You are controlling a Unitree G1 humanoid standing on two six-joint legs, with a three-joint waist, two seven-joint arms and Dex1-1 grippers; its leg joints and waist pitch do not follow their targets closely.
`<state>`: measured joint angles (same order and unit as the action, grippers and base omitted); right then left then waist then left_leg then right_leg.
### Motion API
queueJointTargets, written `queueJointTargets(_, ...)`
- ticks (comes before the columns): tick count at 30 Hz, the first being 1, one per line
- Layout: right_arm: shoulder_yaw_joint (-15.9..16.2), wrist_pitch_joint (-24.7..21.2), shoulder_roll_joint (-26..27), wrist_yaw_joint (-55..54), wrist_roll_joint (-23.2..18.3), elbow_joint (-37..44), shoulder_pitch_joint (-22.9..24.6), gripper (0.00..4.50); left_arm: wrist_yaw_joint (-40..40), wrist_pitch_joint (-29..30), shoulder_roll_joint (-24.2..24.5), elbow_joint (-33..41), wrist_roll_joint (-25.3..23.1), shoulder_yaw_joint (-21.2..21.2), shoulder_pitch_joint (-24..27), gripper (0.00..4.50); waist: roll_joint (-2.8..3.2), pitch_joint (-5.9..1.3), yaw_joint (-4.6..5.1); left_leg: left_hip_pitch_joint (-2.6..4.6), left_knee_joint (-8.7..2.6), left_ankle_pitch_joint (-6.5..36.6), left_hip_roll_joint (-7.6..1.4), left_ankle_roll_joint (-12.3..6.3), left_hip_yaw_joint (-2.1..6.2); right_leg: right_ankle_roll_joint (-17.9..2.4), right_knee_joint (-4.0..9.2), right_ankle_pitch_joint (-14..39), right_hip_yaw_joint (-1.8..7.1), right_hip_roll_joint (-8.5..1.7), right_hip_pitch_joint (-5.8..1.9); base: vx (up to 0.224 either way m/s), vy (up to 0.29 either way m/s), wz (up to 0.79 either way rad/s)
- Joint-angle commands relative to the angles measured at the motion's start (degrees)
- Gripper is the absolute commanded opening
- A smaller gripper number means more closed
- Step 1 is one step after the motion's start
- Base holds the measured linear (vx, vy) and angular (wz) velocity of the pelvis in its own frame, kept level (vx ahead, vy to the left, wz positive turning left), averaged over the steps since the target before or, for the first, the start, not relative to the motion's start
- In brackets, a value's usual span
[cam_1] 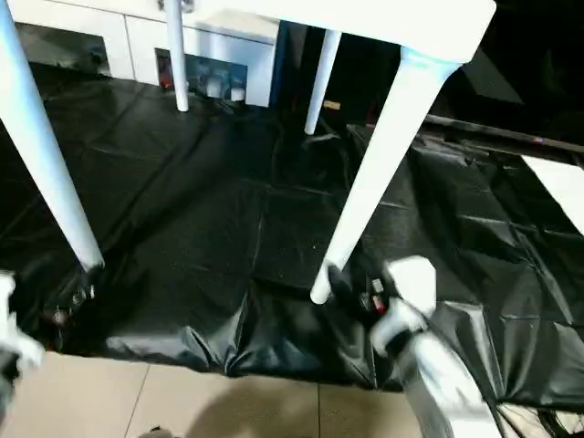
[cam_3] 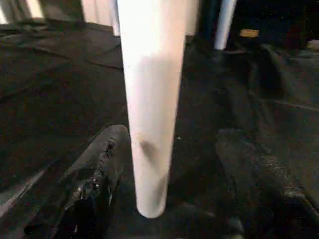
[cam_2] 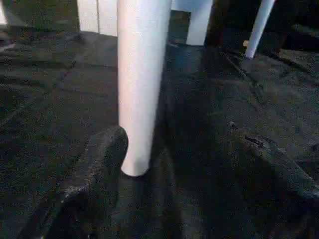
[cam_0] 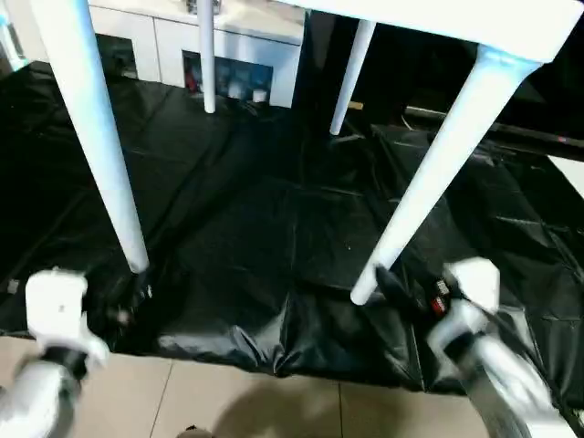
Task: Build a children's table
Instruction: Flip table
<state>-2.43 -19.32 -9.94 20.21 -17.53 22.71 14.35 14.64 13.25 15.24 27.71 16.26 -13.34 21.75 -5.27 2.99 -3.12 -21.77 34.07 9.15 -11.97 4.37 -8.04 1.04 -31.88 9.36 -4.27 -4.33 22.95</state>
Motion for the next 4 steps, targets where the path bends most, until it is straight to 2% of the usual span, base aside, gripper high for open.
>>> queueJointTargets(1, -1.9, -1.9, -0.2, -1.3, -0.9, 3.2, 0.6, 3.12, -1.7, 1.9, -0.6, 3.4, -0.7, 2.2, -0.3, 3.67, 1.94, -0.66, 0.81, 1.97, -6.71, 46.4, -1.22, 3.89, 1.32, 1.4, 6.67, 39.8, -0.94, -1.41, -0.37, 0.000, 0.000, 0.00)
queueJointTargets(2, -1.8, -2.4, -0.3, -1.5, -1.3, 3.9, 1.2, 3.12, -2.5, 2.4, -1.0, 4.4, -2.1, 2.7, -0.2, 3.67, 2.87, -0.15, 0.65, 1.25, -8.78, 50.6, -2.07, 3.79, 1.30, 0.8, 5.34, 36.9, -2.21, -0.45, -1.91, 0.000, 0.000, 0.00)
queueJointTargets(3, -1.7, -3.0, -0.2, -2.0, -1.3, 4.1, 1.4, 3.12, -3.1, 2.6, -0.7, 5.6, -4.8, 4.0, -0.2, 3.67, 3.68, 0.39, -1.51, -4.84, -14.26, 57.2, -4.26, 3.99, -0.14, -1.8, -8.08, 22.5, -1.44, 0.30, -7.43, -0.096, -0.019, 0.03)
queueJointTargets(4, -1.6, -3.3, -0.1, -2.3, -1.2, 3.9, 1.4, 3.12, -3.3, 3.0, -0.4, 6.3, -6.3, 5.0, -0.3, 3.67, 3.17, 0.97, -4.78, -7.22, -14.27, 57.6, -3.87, 2.89, -2.13, -1.8, -10.81, 18.5, -0.99, 0.64, -7.77, -0.075, -0.023, 0.04)
